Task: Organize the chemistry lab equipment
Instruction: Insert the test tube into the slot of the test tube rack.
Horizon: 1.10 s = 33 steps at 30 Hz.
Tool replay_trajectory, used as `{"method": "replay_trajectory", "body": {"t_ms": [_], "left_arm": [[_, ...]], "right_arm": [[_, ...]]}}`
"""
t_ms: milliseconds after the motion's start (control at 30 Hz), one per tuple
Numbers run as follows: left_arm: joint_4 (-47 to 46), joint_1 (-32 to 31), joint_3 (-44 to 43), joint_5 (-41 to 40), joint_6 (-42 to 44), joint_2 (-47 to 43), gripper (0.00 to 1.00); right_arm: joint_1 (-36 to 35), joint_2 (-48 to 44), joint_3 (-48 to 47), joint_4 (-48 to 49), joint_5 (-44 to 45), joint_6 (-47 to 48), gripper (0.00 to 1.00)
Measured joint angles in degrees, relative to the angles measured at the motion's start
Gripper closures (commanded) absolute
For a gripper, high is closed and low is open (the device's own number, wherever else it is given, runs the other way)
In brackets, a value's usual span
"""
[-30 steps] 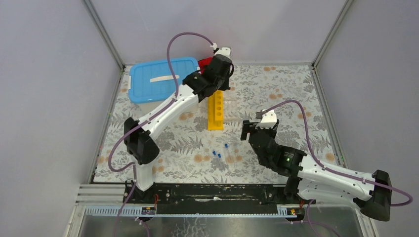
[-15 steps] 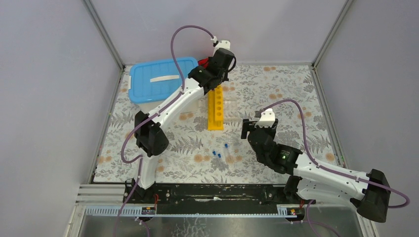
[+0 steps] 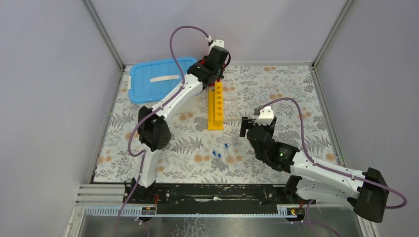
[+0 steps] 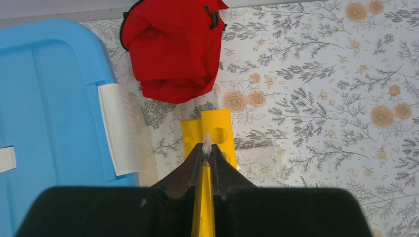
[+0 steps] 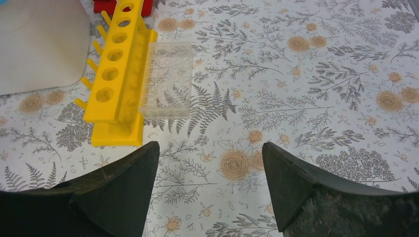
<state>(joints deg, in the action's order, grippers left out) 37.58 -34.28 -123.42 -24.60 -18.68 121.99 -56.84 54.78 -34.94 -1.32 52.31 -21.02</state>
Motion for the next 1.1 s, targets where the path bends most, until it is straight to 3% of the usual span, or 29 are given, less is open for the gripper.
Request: {"method": "replay_trajectory", "body": {"t_ms": [1100], "left_arm": [[-1.2,0.3,1.0,3.7,-1.1,1.8,1.00]], "right_arm": [[2.9,0.7,1.9,2.1,-2.6,0.0,0.16]]}}
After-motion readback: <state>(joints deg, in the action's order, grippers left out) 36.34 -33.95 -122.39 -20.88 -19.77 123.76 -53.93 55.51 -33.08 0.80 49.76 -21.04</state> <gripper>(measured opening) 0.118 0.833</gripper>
